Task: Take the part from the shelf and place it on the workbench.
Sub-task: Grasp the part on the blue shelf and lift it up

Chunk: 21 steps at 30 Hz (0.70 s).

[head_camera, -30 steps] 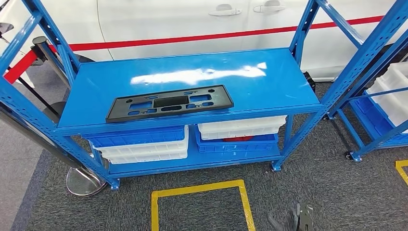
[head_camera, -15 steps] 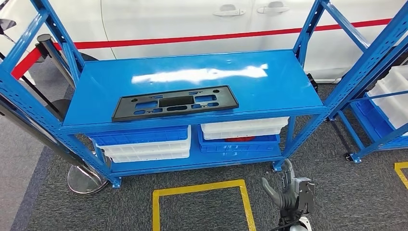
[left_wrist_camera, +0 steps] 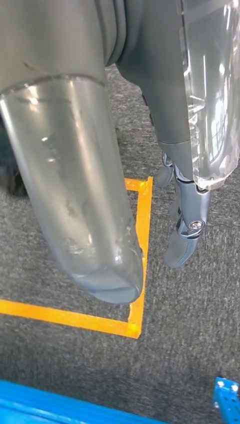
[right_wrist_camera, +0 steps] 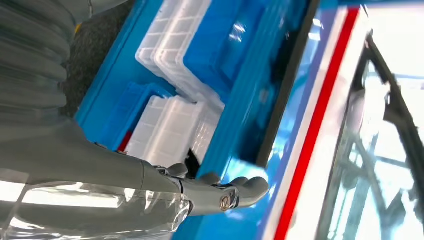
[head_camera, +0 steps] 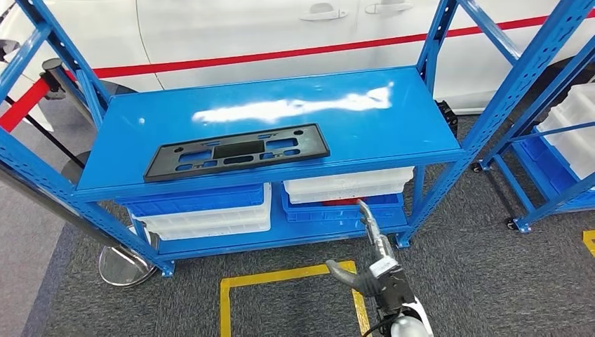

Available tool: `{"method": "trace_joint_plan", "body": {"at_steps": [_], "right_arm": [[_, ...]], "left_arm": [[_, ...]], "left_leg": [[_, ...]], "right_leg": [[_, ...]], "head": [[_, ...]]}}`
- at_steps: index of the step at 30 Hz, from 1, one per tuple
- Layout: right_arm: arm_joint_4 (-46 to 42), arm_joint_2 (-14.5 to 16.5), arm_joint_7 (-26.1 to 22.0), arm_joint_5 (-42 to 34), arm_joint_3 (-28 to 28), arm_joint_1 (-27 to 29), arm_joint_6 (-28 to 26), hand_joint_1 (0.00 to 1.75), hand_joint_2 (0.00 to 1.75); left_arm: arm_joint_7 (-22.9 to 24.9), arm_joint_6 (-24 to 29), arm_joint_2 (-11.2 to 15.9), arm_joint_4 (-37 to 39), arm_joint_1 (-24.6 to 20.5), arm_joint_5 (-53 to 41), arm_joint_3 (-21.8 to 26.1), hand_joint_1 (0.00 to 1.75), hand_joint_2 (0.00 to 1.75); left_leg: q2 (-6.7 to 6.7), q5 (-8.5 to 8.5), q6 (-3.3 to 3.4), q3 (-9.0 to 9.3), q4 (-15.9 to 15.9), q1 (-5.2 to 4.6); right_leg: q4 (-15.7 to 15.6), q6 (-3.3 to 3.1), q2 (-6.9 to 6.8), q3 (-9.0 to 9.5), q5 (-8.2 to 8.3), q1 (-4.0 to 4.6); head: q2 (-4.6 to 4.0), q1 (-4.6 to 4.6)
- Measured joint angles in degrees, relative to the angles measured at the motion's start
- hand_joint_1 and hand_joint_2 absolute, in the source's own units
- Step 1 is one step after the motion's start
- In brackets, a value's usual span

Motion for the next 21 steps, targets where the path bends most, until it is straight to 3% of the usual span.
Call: {"method": "trace_joint_plan", "body": {"at_steps": [1,2,3,5,7,10,12,13,15,16,17,18,19,21], "right_arm": [[-0.07,-0.01,0.61,1.8,1.12,-0.22,-0.61,0.0,1.75],[-0.05,-0.01,1.34,3.47,2.21,-0.47,-1.23,0.0,1.75],[0.0,-0.02,2.09,5.02,3.27,-0.73,-1.81,0.0,1.75],[0.25,-0.03,3.74,8.14,5.51,-1.41,-3.14,0.0,1.75],[0.77,0.03,5.19,11.15,7.56,-1.95,-4.6,0.0,1.75],[2.63,0.51,6.56,15.02,9.97,-2.37,-7.1,0.0,1.75],[4.44,0.88,7.26,17.53,11.82,-2.84,-9.04,0.0,1.75],[5.35,1.04,7.58,18.78,12.68,-3.08,-10.0,0.0,1.75],[6.96,1.29,8.21,21.5,14.03,-3.39,-11.84,0.0,1.75],[7.48,1.35,8.66,23.06,14.6,-3.56,-12.75,0.0,1.75],[7.83,1.36,9.27,24.67,15.22,-3.93,-13.6,0.0,1.75],[8.1,1.34,10.05,26.24,16.03,-4.59,-14.36,0.0,1.75],[8.37,1.33,11.0,27.65,17.06,-5.46,-14.99,0.0,1.75],[8.78,1.33,13.22,29.87,19.26,-7.36,-15.86,0.0,1.75]], "left_arm": [[0.04,0.0,0.0,0.01,0.02,-0.24,0.05,0.0,0.0],[0.07,0.0,0.0,0.01,0.04,-0.45,0.09,0.0,0.0],[0.1,0.0,0.0,0.02,0.04,-0.65,0.14,0.0,0.0],[0.15,0.01,0.0,0.02,0.0,-1.08,0.24,0.0,0.0],[0.2,0.02,-0.03,0.02,-0.11,-1.61,0.39,0.0,0.0],[0.25,0.09,-0.27,0.02,-0.12,-2.48,0.68,0.0,0.0],[0.26,0.22,-0.5,0.02,-0.08,-3.14,0.94,0.0,0.0],[0.27,0.29,-0.62,0.02,-0.16,-3.49,1.08,0.0,0.0],[0.33,0.37,-0.76,0.02,-0.29,-4.19,1.42,0.0,0.0],[0.37,0.39,-0.82,0.03,-0.32,-4.51,1.62,0.0,0.0],[0.42,0.39,-0.89,0.05,-0.31,-4.85,1.78,0.0,0.0],[0.45,0.39,-0.96,0.07,-0.3,-5.15,1.89,0.0,0.0],[0.48,0.39,-1.04,0.09,-0.32,-5.44,1.96,0.0,0.0],[0.51,0.38,-1.24,0.1,-0.42,-5.92,2.0,0.0,0.0]], "left_leg": [[0.0,-1.02,-0.03,-1.69,3.36,0.0],[0.0,-0.92,0.03,-2.53,4.86,0.0],[0.0,0.24,0.16,-2.32,4.14,-0.01],[0.01,4.57,0.7,1.04,-3.43,-0.05],[0.0,6.94,1.22,4.12,-10.27,-0.32],[-0.12,7.07,1.78,4.69,-11.86,-0.55],[-0.07,7.49,2.52,4.91,-12.52,-0.35],[-0.03,7.69,2.88,5.0,-12.84,-0.23],[0.02,7.77,3.26,4.95,-12.93,-0.31],[0.0,7.76,3.3,4.91,-12.9,-0.37],[-0.01,7.73,3.31,4.91,-12.86,-0.43],[-0.02,7.69,3.28,4.93,-12.79,-0.46],[-0.03,7.63,3.22,4.98,-12.69,-0.47],[-0.09,7.4,2.94,5.04,-12.39,-0.61]], "right_leg": [[0.02,-0.06,-0.05,0.01,-0.03,0.12],[0.04,-0.1,-0.08,0.06,-0.07,0.23],[0.06,-0.13,-0.08,0.15,-0.11,0.31],[0.07,-0.06,-0.04,0.45,-0.24,0.41],[0.12,0.31,-0.02,0.52,-0.36,0.61],[-0.12,1.24,-0.04,0.43,-0.23,0.68],[0.91,1.82,-0.02,0.02,-1.11,0.61],[2.93,2.04,-0.01,-0.91,-2.42,0.59],[10.02,2.29,0.0,-4.34,-6.0,0.48],[13.56,2.4,0.0,-6.15,-7.23,0.47],[15.58,2.46,0.0,-7.29,-7.42,0.47],[15.4,2.44,-0.01,-7.39,-6.46,0.47],[12.92,2.33,-0.01,-6.34,-4.54,0.48],[4.96,1.89,-0.02,-2.6,-0.7,0.59]], "head": [[0.0,0.0],[0.0,0.0],[0.0,0.0],[0.0,-0.01],[0.0,0.02],[0.0,0.11],[0.0,0.23],[0.0,0.32],[0.0,0.48],[0.0,0.49],[0.0,0.49],[0.0,0.49],[0.0,0.5],[0.0,0.52]]}}
